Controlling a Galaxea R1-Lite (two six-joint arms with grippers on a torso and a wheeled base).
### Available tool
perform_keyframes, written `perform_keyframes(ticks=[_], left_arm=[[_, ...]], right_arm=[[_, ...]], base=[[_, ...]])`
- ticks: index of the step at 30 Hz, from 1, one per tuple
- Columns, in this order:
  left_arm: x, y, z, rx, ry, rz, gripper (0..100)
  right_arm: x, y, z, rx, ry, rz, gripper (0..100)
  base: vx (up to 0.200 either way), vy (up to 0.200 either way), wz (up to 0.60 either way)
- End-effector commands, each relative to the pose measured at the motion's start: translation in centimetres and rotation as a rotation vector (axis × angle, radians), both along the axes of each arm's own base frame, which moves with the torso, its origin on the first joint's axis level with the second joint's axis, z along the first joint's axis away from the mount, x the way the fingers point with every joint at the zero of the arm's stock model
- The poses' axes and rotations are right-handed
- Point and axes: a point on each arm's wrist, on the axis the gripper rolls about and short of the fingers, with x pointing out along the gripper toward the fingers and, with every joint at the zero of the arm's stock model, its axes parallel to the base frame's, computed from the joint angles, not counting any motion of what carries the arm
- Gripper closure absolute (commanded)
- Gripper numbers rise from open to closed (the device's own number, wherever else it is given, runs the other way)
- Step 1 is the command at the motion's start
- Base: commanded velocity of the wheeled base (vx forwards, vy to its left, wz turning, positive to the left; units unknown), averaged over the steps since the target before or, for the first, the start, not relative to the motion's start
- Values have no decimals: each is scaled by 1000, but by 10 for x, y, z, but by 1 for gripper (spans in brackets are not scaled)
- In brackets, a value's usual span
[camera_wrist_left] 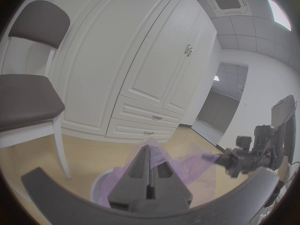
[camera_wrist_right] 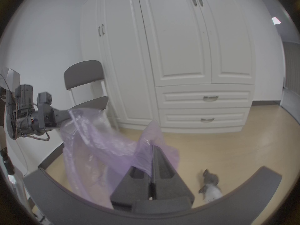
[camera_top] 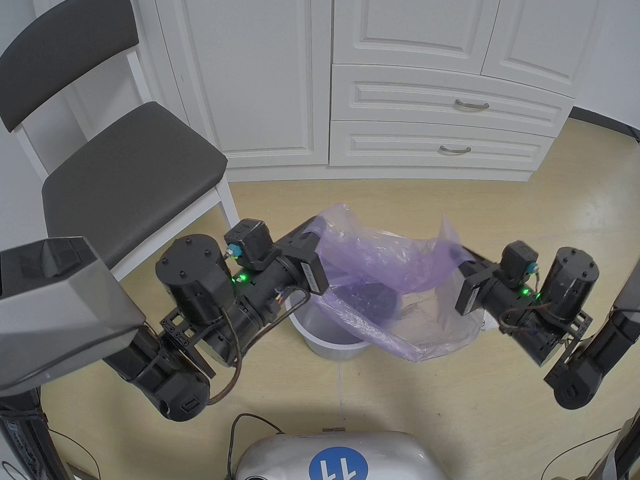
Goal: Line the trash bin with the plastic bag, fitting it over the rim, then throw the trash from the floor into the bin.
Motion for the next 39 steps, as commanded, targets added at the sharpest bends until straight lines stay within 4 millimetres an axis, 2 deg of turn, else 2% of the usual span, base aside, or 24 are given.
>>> perform_keyframes(ticks=[1,7,11,16,21,26,29,34,39], left_arm=[[-16,-20,-2,3,4,-41,100],[-4,-24,-18,9,40,-27,100],[18,-21,-33,-33,87,5,100],[29,-17,-40,-48,103,28,100],[15,-4,-16,-53,69,36,100],[3,12,-9,-10,88,28,100],[2,29,-7,101,97,58,100],[-5,32,0,118,111,55,100],[-6,30,-4,128,123,47,100]], right_arm=[[-9,32,-24,8,85,95,100],[-11,53,-39,71,158,156,100],[0,65,-52,142,210,162,100],[10,74,-54,246,241,167,100],[9,92,-60,327,282,197,100],[10,102,-64,361,288,183,100],[4,108,-62,381,300,206,100],[-1,113,-65,394,321,226,100],[0,115,-71,402,343,223,100]], base=[[0,0,0],[0,0,0],[0,0,0],[0,0,0],[0,0,0],[0,0,0],[0,0,0],[0,0,0],[0,0,0]])
